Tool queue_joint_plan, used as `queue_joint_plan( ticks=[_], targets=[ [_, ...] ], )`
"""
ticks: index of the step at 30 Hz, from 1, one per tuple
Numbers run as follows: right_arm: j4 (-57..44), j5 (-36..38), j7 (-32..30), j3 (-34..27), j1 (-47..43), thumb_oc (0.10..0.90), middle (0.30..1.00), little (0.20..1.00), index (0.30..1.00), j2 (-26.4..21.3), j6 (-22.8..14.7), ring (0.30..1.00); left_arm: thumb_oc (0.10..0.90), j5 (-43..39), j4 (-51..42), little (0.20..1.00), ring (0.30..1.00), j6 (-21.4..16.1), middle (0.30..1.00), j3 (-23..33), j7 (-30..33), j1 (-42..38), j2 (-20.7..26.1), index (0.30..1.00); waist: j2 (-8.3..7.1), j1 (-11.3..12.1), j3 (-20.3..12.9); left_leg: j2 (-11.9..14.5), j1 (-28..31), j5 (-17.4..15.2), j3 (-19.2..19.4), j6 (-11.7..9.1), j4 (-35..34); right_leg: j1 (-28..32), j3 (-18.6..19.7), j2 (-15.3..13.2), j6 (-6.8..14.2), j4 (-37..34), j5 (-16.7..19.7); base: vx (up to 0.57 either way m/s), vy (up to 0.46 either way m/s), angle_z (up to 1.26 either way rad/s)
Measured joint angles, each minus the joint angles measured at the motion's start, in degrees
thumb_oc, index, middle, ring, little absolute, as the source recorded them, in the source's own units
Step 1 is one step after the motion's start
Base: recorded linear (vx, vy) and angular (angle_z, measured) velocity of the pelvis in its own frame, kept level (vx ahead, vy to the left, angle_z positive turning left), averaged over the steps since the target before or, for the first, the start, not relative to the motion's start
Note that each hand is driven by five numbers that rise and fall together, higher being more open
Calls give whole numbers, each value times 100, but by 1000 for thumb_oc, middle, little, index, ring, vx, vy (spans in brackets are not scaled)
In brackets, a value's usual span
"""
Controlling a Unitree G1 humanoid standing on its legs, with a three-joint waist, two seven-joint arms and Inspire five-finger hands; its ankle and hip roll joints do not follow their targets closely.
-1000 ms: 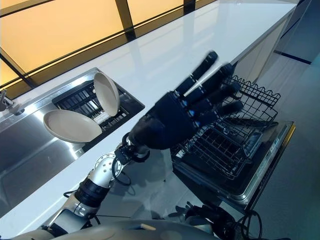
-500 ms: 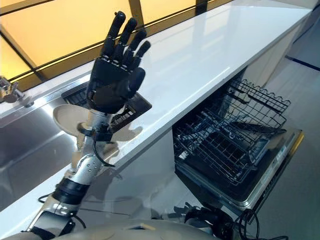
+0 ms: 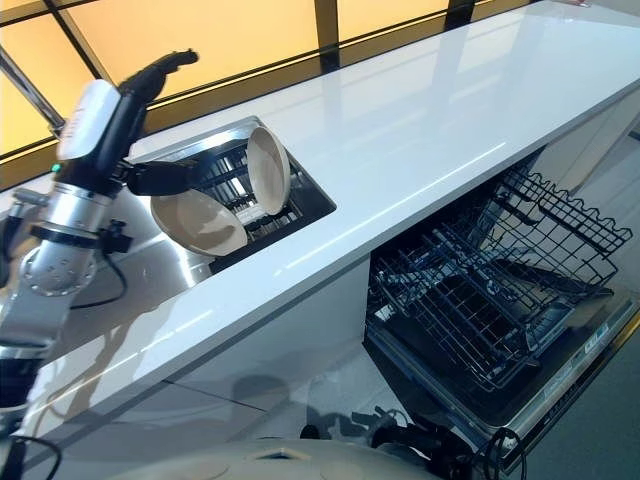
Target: Pick up plates and place into dishwasher.
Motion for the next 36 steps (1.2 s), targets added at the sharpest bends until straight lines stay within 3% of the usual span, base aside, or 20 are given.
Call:
queue_joint_plan(
  ticks=[8,13,18,25,36],
  targets=[
    [-314,-10,-201,-4,90,800,900,900,900,-5,252,900,800,369,1308,900,900,471,900,806,610,368,787,900,14,7,8,6,-6,-3,33,-5,-27,-7,2,22,2,1,-1,2,8,-1],
    [-377,-75,-205,1,69,800,900,900,900,-32,415,900,800,842,1542,900,900,487,900,898,664,718,1202,900,-8,70,-63,-1,-87,2,35,-8,-1,-82,-7,22,0,9,1,-27,4,3],
    [-379,-110,-204,14,19,800,900,900,900,-52,495,900,800,1415,1807,900,900,375,900,890,544,767,1283,900,-4,76,-69,-2,-90,22,32,-7,-1,-83,-3,26,-1,9,2,0,0,0],
    [-378,-108,-204,7,2,800,900,900,900,-65,521,900,800,1962,1926,900,900,100,900,520,32,759,1740,900,12,24,-83,-4,-101,23,-5,-9,-4,-84,-22,24,0,9,2,-4,4,0],
    [-374,-107,-195,5,-10,800,900,900,900,-76,534,900,800,2622,1887,900,900,-377,900,-244,-540,724,1751,900,24,-66,-116,-1,-98,24,52,-12,-4,-103,18,31,1,9,3,-3,2,0]
  ],
)
